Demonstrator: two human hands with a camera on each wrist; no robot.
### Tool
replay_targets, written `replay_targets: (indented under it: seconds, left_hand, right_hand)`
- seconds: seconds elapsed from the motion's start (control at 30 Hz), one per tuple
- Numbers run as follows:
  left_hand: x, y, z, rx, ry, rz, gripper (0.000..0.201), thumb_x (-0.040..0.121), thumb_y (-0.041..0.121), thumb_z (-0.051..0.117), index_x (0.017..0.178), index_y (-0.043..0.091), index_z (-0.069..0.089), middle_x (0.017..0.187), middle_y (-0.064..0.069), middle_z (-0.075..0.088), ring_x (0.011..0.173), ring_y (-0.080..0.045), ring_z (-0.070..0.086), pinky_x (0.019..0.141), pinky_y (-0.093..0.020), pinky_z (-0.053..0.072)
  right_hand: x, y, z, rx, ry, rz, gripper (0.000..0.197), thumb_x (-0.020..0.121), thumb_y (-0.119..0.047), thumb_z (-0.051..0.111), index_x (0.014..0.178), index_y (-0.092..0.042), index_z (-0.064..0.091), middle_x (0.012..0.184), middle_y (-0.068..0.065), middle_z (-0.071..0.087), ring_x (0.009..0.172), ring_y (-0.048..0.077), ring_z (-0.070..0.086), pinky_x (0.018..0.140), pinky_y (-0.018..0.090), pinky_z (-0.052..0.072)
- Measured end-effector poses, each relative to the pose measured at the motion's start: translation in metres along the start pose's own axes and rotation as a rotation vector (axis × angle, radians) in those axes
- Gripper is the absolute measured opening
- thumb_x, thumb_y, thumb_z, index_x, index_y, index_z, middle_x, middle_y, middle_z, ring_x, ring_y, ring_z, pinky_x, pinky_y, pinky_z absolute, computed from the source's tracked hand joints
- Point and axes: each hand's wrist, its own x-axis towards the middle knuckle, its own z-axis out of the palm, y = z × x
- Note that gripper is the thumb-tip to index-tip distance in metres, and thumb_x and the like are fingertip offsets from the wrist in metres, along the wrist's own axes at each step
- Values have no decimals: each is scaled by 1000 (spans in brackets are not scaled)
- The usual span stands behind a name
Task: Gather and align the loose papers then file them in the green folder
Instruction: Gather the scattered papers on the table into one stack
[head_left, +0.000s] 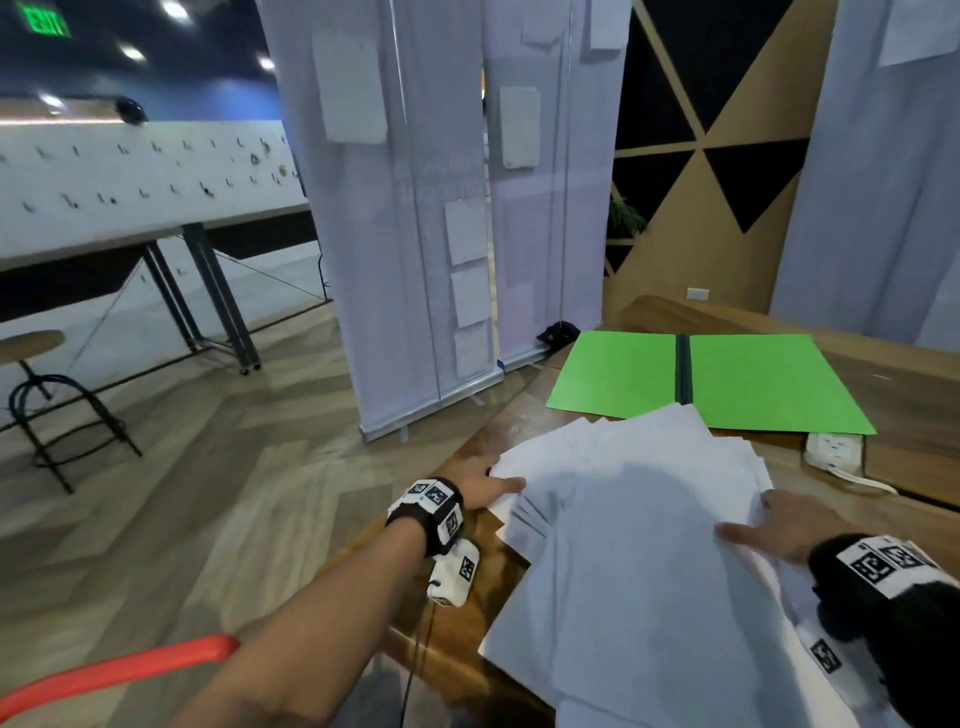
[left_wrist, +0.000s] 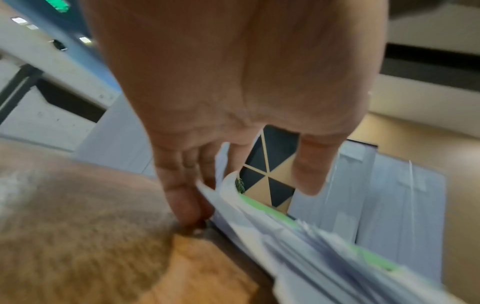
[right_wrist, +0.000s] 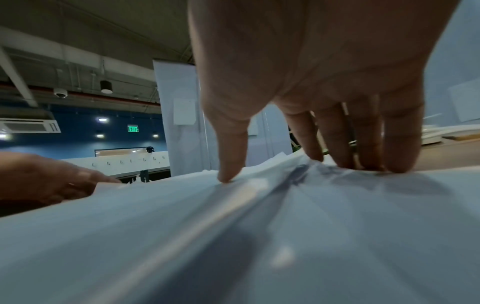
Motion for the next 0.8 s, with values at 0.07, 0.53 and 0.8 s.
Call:
replay_targets:
  seconds: [0.07,0.53,0.8]
  left_hand:
    - [-1,-5,1,-120,34,24,79,81,65,59,148,31,37,154,3,41,138,-20,41,112,-30,30]
    - [-60,32,41,80,-232,79,74,80,81,42,83,11,65,81,-6,67,81,-26,66,71,-28,48]
    - [-9,33,50,19,-195,116,50,92,47,57,130,15,57,129,-3,63,119,-26,58,98,-29,43]
  right_hand:
    - [-2,-8,-1,170,5,-46,113,59,-82,54,148,-16,31,149,6,44,132,25,47,103,31,36]
    - [-31,-26,-2,-140,15,55,104,44,-94,53,116,-20,63,119,5,64,107,22,61,75,24,40]
    - [-10,-34,1,43,78,-5,79,70,-76,57,121,-16,60,122,6,65,110,24,61,85,28,47]
